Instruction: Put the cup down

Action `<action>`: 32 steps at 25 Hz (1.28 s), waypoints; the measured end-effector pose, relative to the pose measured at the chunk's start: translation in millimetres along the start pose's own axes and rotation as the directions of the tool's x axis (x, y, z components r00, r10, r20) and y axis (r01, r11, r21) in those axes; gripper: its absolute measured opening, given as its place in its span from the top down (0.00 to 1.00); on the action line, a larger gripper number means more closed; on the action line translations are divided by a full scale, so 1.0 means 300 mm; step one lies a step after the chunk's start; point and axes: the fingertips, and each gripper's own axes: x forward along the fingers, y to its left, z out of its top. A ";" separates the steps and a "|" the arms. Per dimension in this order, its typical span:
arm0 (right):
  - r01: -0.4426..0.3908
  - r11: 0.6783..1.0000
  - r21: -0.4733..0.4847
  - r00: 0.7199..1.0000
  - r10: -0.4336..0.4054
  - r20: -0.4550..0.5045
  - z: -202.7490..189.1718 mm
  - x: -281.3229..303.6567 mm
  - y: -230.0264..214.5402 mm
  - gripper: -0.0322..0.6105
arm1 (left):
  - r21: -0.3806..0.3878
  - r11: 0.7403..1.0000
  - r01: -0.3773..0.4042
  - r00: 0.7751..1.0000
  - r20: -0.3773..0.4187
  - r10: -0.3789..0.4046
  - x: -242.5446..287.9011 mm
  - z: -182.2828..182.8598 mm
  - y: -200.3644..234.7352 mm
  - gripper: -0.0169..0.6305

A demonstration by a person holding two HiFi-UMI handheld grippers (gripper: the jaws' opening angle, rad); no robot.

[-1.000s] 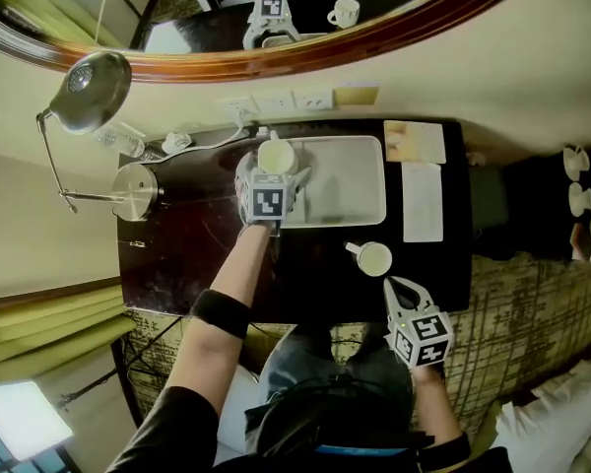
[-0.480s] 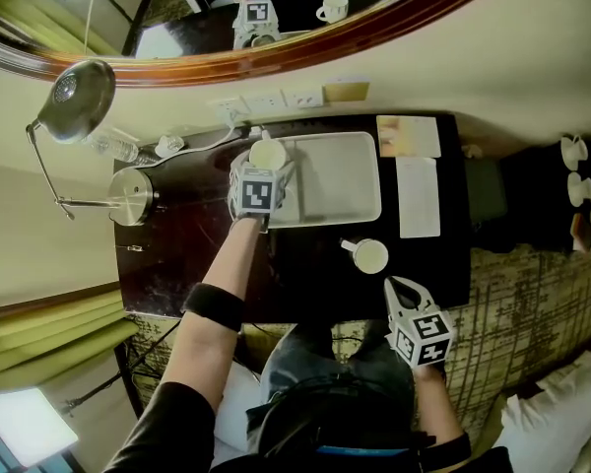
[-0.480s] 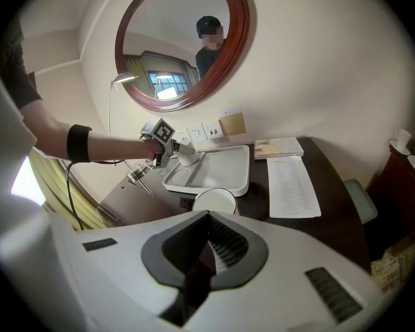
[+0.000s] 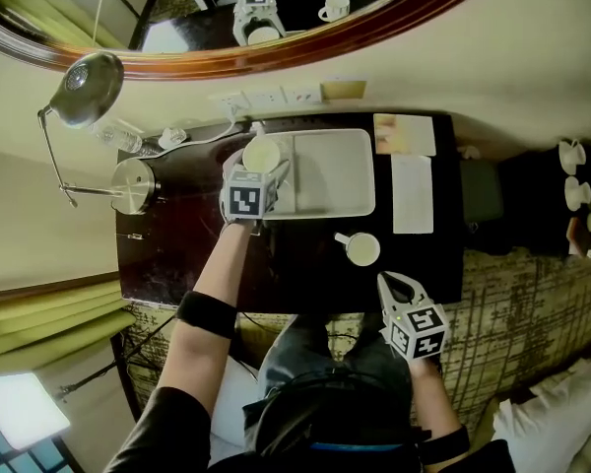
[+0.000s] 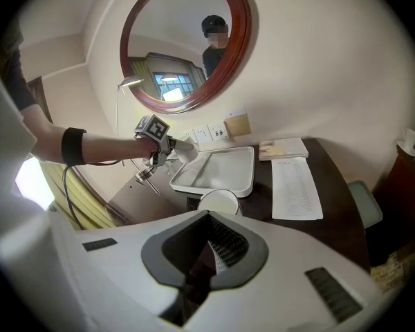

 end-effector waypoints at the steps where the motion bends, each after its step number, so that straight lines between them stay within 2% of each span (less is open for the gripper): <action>1: -0.009 1.000 -0.007 1.000 0.009 0.000 0.009 -0.004 0.001 0.94 | -0.003 1.000 0.005 1.000 0.004 -0.005 -0.024 0.006 -0.009 0.34; 7: -0.071 0.996 -0.063 0.997 0.070 -0.023 0.042 -0.034 -0.003 0.94 | 0.006 0.999 -0.047 0.999 0.026 0.047 -0.162 0.006 -0.031 0.34; 10: -0.100 0.990 -0.096 0.995 0.097 -0.037 0.052 -0.048 -0.010 0.94 | -0.017 0.997 -0.074 0.997 0.029 0.074 -0.230 -0.019 -0.051 0.34; 13: -0.137 0.983 -0.123 0.990 0.132 -0.051 0.069 -0.056 -0.007 0.94 | -0.076 0.993 -0.087 0.996 0.016 0.089 -0.303 -0.057 -0.098 0.34; 18: -0.187 0.968 -0.169 0.982 0.178 -0.068 0.077 -0.060 -0.016 0.94 | -0.157 0.981 -0.116 0.993 0.016 0.120 -0.392 -0.150 -0.201 0.34; 22: -0.233 0.951 -0.201 0.972 0.219 -0.091 0.084 -0.076 0.003 0.94 | -0.206 0.969 -0.140 0.990 -0.008 0.141 -0.414 -0.270 -0.285 0.34; 27: -0.254 0.940 -0.228 0.966 0.234 -0.113 0.082 -0.092 -0.006 0.94 | -0.247 0.955 -0.164 0.986 -0.018 0.165 -0.395 -0.393 -0.346 0.33; 32: -0.254 0.941 -0.222 0.965 0.233 -0.119 0.088 -0.128 -0.001 0.94 | -0.265 0.950 -0.165 0.985 -0.082 0.148 -0.377 -0.479 -0.405 0.33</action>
